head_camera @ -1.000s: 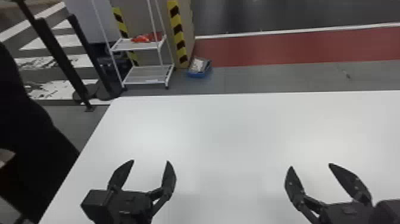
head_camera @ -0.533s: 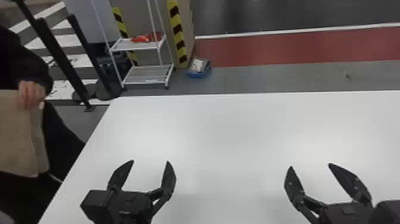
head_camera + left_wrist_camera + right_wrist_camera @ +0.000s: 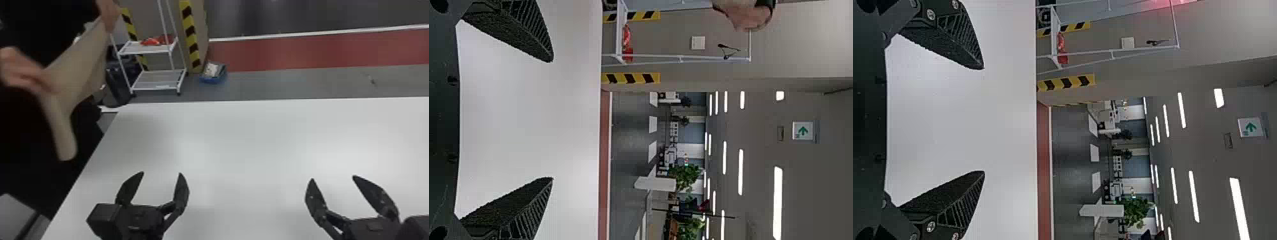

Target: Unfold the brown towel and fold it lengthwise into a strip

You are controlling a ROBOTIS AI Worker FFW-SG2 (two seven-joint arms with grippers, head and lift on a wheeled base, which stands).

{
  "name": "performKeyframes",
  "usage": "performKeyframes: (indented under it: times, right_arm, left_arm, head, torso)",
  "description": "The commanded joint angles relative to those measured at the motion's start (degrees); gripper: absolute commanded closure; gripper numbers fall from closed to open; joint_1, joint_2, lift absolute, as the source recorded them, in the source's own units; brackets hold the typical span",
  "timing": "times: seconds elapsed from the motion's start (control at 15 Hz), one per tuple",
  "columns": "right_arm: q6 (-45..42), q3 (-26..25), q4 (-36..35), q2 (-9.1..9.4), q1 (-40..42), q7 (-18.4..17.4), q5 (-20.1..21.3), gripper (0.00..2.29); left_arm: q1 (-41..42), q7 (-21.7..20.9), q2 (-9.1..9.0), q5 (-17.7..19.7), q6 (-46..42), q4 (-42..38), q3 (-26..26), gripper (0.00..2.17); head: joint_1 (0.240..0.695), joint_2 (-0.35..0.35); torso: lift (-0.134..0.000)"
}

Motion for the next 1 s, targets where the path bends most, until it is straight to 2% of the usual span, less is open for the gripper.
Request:
performKeyframes:
  times: [0.0, 0.93]
  right_arm:
    - [0.0, -0.1, 0.0, 0.00, -0.1, 0.0, 0.0, 0.15]
    - [0.8, -0.3, 0.3, -0.35, -0.5, 0.0, -0.1, 0.15]
  left_arm:
    - [0.0, 0.0, -0.15, 0.0, 0.0, 0.0, 0.0, 0.01]
    - [0.9, 0.0, -0.15, -0.4, 0.2, -1.0, -0.1, 0.01]
  head:
    - [0.695, 0.199]
    - [0.695, 0.193]
  torso:
    - [-0.126]
    - [-0.126]
